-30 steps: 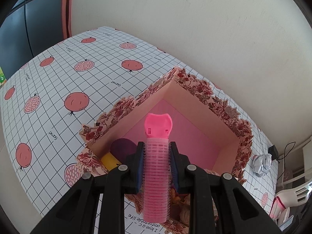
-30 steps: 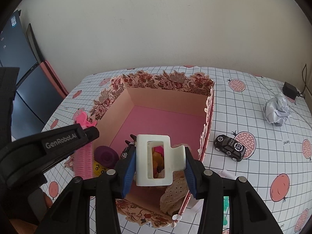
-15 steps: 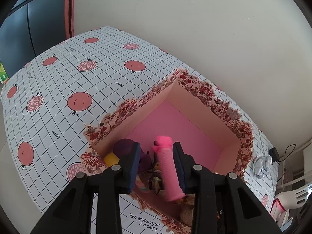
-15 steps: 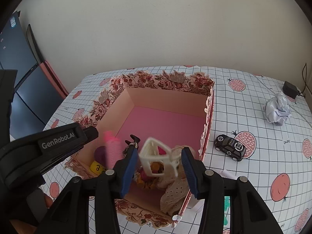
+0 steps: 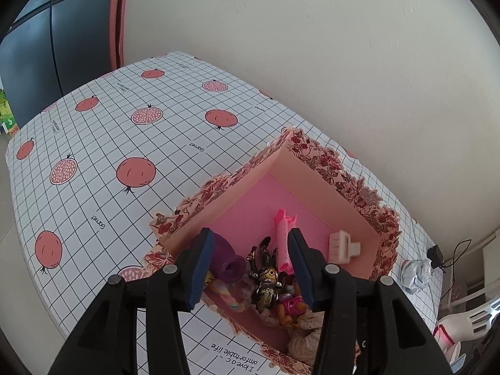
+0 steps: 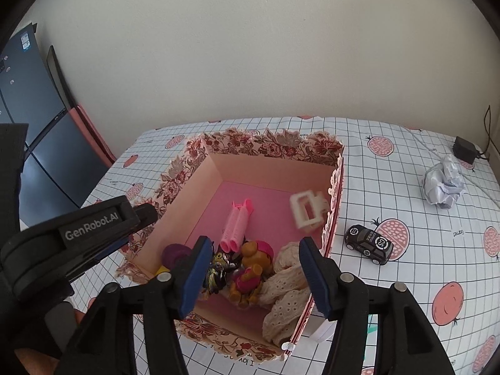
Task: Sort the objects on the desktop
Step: 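Open both tools to drop the curler and clip into the box, then withdraw both tools from the box toward the white piece and green figure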
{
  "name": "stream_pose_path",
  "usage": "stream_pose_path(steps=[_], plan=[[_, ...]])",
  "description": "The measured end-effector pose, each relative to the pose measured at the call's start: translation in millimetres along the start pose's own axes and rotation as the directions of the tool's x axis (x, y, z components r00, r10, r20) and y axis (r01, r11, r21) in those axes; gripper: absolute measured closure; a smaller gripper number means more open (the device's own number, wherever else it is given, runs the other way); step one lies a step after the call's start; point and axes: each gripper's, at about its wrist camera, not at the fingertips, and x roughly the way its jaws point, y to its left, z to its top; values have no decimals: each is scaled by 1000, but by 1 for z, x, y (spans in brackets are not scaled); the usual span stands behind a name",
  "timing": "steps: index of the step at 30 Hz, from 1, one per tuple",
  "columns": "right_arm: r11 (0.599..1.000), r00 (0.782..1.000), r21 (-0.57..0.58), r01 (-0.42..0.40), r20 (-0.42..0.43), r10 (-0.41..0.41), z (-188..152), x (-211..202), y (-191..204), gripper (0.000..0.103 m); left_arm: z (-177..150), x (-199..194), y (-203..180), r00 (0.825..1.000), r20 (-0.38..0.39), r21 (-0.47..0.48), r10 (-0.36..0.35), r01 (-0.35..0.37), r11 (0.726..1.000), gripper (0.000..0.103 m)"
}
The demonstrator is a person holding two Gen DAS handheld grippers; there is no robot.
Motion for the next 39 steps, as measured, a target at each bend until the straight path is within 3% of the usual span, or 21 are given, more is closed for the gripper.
stream_pose_path(steps=[6,11,19,23,25,30,33,39], plan=[[1000,1000,16,1,16,-1,3,-4,-4,34,2,-8,2,1000,20,-8,5,-5,1000,36],[999,1000,33,-1,27,0,4,-6,-9,26,3,-8,3,1000,21,-20,15,-15,1000,32],[999,999,53,-7,39,5,5,-7,-13,7,2,-9,2,1000,22,-23,13,-12,1000,22],[999,999,54,-5,38,3,5,-6,-15,3,3,-9,1,1000,18,-22,17,-17,1000,21],[998,999,56,-6,38,4,5,-6,-15,2,2,-8,1,1000,17,-22,20,-20,1000,14],[998,1000,60,-3,30,1,5,-5,-17,1,2,-9,0,999,19,-16,29,-28,999,12],[998,1000,58,-3,24,1,4,-4,-18,1,2,-8,0,999,20,-11,33,-33,999,4],[999,1000,50,-3,15,2,4,-3,-17,1,1,-8,-1,999,26,-1,41,-41,999,3]])
